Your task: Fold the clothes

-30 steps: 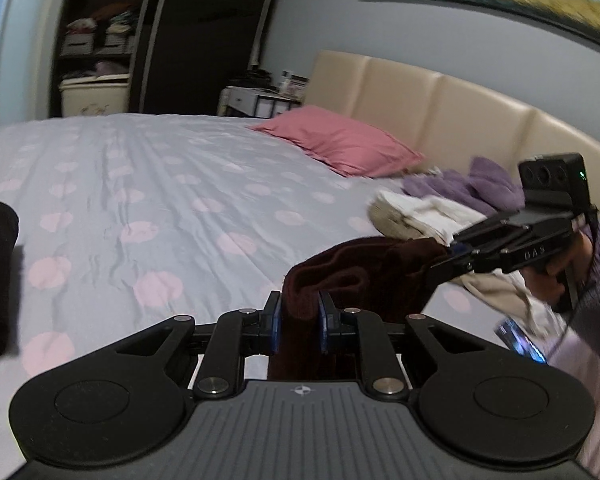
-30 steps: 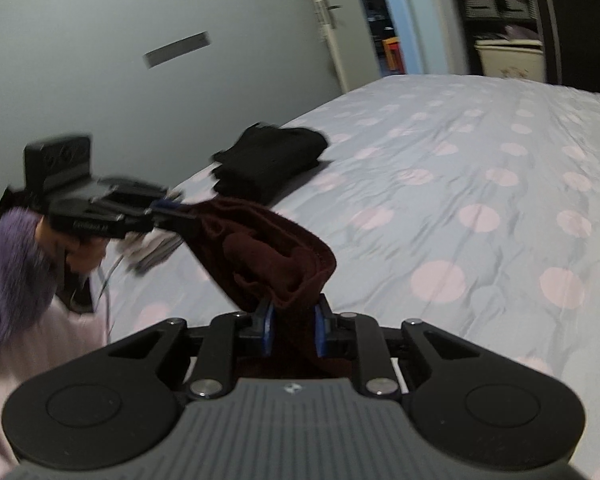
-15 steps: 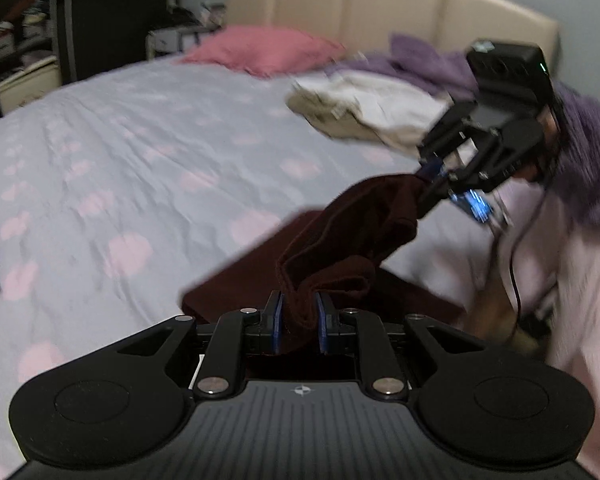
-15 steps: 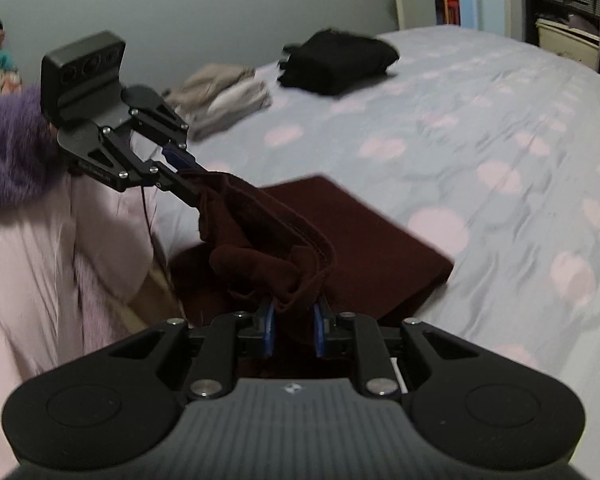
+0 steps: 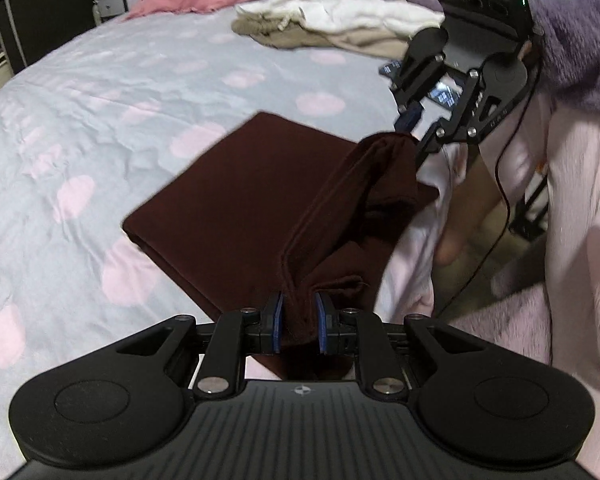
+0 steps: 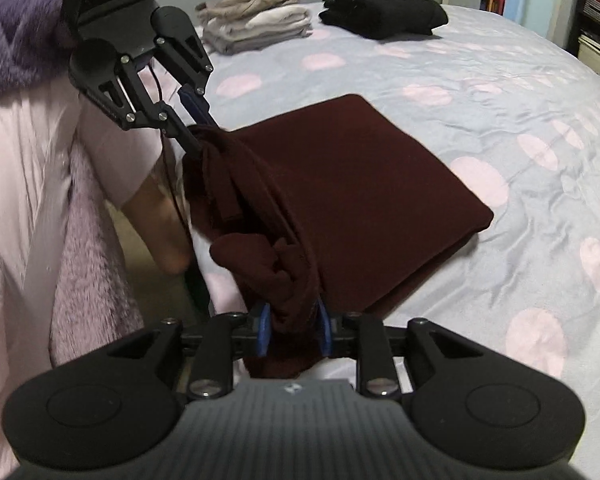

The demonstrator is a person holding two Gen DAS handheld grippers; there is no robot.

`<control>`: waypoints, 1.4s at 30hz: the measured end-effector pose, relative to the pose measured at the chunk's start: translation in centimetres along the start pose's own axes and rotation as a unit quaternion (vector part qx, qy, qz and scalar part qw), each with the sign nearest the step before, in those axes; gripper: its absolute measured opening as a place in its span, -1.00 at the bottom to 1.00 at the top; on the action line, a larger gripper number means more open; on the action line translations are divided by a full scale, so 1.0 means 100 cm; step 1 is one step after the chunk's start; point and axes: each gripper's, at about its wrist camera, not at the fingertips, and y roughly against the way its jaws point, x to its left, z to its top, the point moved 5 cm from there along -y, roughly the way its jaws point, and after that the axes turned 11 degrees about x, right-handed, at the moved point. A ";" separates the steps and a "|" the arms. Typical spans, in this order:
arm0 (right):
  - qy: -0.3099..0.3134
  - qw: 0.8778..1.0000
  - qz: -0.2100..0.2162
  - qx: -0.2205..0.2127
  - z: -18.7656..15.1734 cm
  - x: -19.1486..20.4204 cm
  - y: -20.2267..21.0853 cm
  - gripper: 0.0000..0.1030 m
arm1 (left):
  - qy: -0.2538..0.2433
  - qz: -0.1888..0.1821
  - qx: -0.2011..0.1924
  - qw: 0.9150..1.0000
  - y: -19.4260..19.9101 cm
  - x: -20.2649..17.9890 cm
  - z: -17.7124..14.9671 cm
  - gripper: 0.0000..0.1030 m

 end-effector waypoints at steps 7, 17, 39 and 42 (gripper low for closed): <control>0.026 0.999 0.010 0.037 -0.008 0.016 0.000 -0.23 | 0.000 -0.025 0.035 0.999 -0.006 -0.010 -0.011 -0.69; -0.045 0.998 0.012 -0.030 0.007 0.003 0.028 -0.22 | 0.043 -0.057 -0.013 0.997 0.026 -0.006 -0.005 -0.64; -0.108 0.993 -0.004 -0.042 0.021 -0.019 0.009 -0.21 | 0.095 -0.039 -0.007 0.995 -0.005 0.016 0.009 -0.62; -0.183 0.982 -0.010 -0.054 0.021 -0.039 0.012 -0.21 | 0.141 -0.028 -0.049 0.988 0.007 0.030 0.012 -0.52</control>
